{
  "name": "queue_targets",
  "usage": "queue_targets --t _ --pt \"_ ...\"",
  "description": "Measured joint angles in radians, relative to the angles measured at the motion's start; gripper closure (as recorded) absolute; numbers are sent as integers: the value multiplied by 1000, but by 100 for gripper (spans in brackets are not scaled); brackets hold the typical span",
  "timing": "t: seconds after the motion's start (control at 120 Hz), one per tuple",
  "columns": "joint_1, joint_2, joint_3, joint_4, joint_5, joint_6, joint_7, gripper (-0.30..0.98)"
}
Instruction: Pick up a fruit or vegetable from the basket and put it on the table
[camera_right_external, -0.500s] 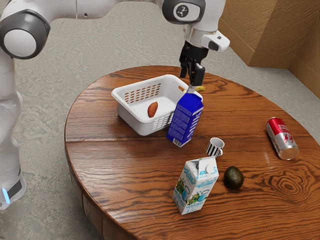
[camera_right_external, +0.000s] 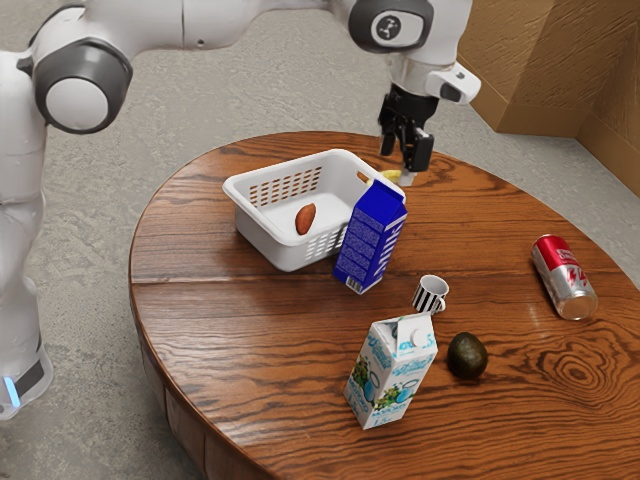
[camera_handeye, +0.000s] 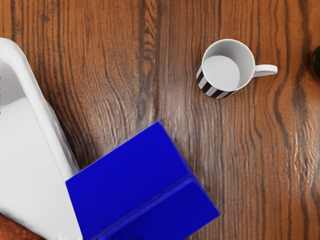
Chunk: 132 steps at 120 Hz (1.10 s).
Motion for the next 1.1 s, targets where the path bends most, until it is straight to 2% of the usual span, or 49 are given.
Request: queue_targets --t 0.142,0.283,0.383,0.475,0.7,0.792,1.1 --pt "-5 -29 41 -9 -8 -65 -95 0" --pt "19 -59 132 -75 -69 -104 -187 0" --pt "30 -170 98 -247 -42 -26 -278 0" --pt "31 -207 80 -296 -23 29 -390 0" --pt "-16 -214 81 -322 -27 69 -660 0" --pt "-14 -208 84 -321 -9 71 -751 0" --pt "22 -149 111 -316 3 85 -958 0"
